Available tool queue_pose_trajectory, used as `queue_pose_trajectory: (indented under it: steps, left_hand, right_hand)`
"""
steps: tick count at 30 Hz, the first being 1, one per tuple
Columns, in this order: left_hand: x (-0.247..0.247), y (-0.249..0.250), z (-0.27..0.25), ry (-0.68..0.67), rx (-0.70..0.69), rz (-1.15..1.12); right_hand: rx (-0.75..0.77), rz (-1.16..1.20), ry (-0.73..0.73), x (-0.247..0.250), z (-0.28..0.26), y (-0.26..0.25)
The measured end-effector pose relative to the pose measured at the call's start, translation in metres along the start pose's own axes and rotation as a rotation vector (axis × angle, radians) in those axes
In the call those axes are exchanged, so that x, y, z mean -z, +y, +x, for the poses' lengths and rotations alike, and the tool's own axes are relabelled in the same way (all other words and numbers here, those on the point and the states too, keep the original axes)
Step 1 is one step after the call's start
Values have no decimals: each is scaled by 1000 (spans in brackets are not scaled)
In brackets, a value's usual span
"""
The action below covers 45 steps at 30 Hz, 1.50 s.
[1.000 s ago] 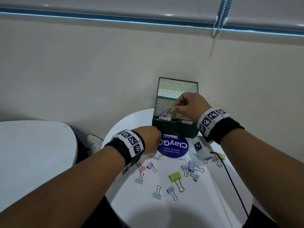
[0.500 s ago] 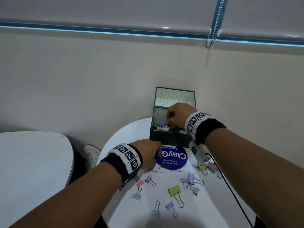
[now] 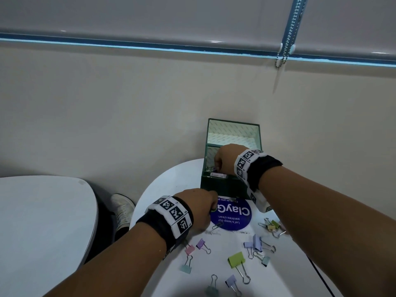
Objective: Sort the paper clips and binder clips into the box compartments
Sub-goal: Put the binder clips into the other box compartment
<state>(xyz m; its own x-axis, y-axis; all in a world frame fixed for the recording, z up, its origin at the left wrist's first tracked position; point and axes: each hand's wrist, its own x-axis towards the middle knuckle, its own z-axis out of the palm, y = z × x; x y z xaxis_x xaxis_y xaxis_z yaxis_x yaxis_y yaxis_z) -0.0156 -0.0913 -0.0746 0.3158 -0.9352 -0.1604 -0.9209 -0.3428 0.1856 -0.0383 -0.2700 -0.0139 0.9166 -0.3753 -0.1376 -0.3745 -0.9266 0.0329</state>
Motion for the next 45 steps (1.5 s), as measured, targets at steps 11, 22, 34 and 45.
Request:
queue_pose_trajectory:
  steps: [11,22,34,45]
  left_hand:
    - [0,-1,3,13,-8,-41]
    - [19,0,1,256,-112,-152]
    - [74,44,77,354,7,-331]
    - [18,22,6,-189,-204,257]
  right_hand:
    - [-91,300,256,29,-31,46]
    - [-165,383,286,3,-90,71]
    - [-80,465,149,-67,-141,44]
    - [-22,458,22,-81,-140,21]
